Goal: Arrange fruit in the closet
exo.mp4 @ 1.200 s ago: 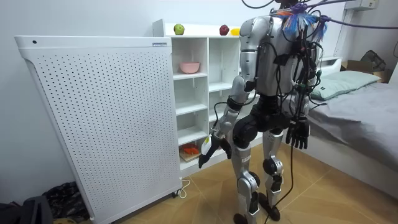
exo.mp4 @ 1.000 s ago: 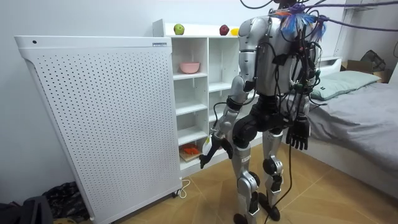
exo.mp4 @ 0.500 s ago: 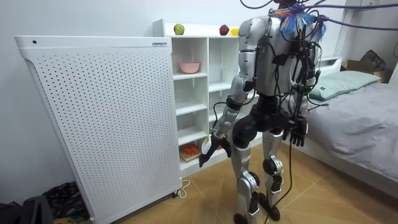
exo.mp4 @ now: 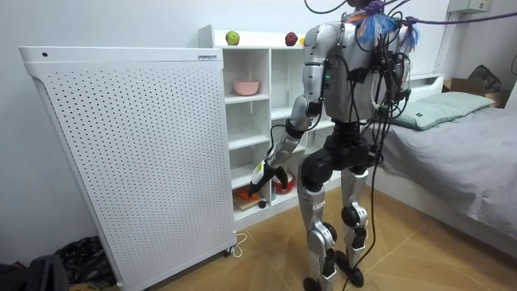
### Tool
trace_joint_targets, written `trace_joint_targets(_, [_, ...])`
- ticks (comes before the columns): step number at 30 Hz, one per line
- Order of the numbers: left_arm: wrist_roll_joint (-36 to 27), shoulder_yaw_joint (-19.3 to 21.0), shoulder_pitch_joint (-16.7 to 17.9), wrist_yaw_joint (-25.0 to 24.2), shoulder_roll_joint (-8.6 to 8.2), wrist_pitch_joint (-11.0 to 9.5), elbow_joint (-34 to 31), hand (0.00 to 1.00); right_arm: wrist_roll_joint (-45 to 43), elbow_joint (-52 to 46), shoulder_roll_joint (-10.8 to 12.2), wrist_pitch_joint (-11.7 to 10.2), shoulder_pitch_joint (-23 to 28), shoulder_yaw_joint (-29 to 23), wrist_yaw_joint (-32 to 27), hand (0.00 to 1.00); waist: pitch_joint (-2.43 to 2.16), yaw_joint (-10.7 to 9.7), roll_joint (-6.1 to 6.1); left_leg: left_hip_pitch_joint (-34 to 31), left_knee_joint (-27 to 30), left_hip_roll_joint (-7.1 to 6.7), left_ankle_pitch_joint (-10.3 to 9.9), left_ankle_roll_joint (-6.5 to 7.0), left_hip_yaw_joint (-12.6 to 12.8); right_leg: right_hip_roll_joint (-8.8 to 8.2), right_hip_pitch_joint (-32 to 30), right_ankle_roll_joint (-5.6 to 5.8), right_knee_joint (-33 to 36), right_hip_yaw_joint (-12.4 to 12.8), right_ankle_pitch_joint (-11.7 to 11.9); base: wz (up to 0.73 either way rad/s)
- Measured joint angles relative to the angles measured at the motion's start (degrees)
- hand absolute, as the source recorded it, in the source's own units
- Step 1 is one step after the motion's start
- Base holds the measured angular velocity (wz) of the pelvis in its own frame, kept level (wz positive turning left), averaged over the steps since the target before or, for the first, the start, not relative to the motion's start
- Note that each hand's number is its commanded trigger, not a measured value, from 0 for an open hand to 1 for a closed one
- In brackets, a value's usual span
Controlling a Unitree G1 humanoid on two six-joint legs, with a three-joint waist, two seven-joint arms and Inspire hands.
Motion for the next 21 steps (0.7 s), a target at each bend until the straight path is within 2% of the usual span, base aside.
trace_joint_targets(1, [-0.1,-0.6,0.0,0.0,0.04,-0.1,-0.2,0.00,0.0,-2.7,0.0,-1.4,-0.2,0.4,-0.8,0.00,-0.13,0.1,-0.05,0.0,0.0,0.00,0.0,0.00,0.0,0.00,0.0,0.00,0.0,0.0,0.0,0.00])
trace_joint_targets(2, [0.0,-1.0,0.1,0.0,0.05,-0.2,-0.4,0.00,0.0,-5.3,-0.1,-1.8,-0.3,0.8,-1.5,0.00,-0.25,0.4,-0.20,0.0,0.0,-0.01,0.0,0.00,0.0,-0.03,0.0,0.00,0.0,0.2,0.0,0.00])
trace_joint_targets(6, [-0.7,-2.9,0.1,0.0,0.26,-0.2,-0.7,0.00,-2.0,-13.3,-0.3,-2.1,-0.3,2.5,-3.1,0.00,-0.47,0.8,0.09,-0.7,0.0,-0.01,0.0,0.00,-0.4,-0.10,-0.7,0.00,0.1,0.2,0.0,0.02])
trace_joint_targets(12, [-0.5,-3.1,0.6,-0.5,0.23,-0.2,-2.9,0.00,-4.1,-22.1,-1.0,-2.6,-1.4,3.9,-3.5,0.00,-0.75,1.4,0.54,-0.9,0.2,0.06,0.0,-0.03,-0.5,-0.10,-0.8,-0.09,0.2,-0.2,0.1,0.01])
trace_joint_targets(14, [-0.7,-3.1,0.6,-0.7,0.29,-0.3,-2.5,0.00,-4.3,-22.9,-1.5,-3.3,-2.8,4.5,-4.2,0.00,-0.75,1.6,0.55,-0.9,0.3,0.12,0.0,-0.03,-0.5,-0.10,-0.7,-0.14,0.3,-0.3,0.1,0.00])
trace_joint_targets(18, [-0.7,-3.2,0.5,-2.9,0.37,-0.2,-3.2,0.00,-4.3,-23.9,-3.2,-3.4,-7.1,5.1,-5.1,0.00,-0.60,1.5,0.27,-1.4,0.6,0.36,0.0,-0.03,-0.5,-0.16,-1.0,-0.20,0.3,-0.2,0.2,0.00])
trace_joint_targets(21, [-0.4,-3.2,-0.8,-4.2,0.48,-0.1,-3.7,0.00,-4.9,-24.7,-3.2,-3.4,-11.1,5.7,-4.6,0.00,-0.18,1.8,-0.23,-2.0,1.0,0.16,0.1,-0.07,-0.7,-0.13,-1.6,-0.30,0.5,-0.4,0.2,0.03])
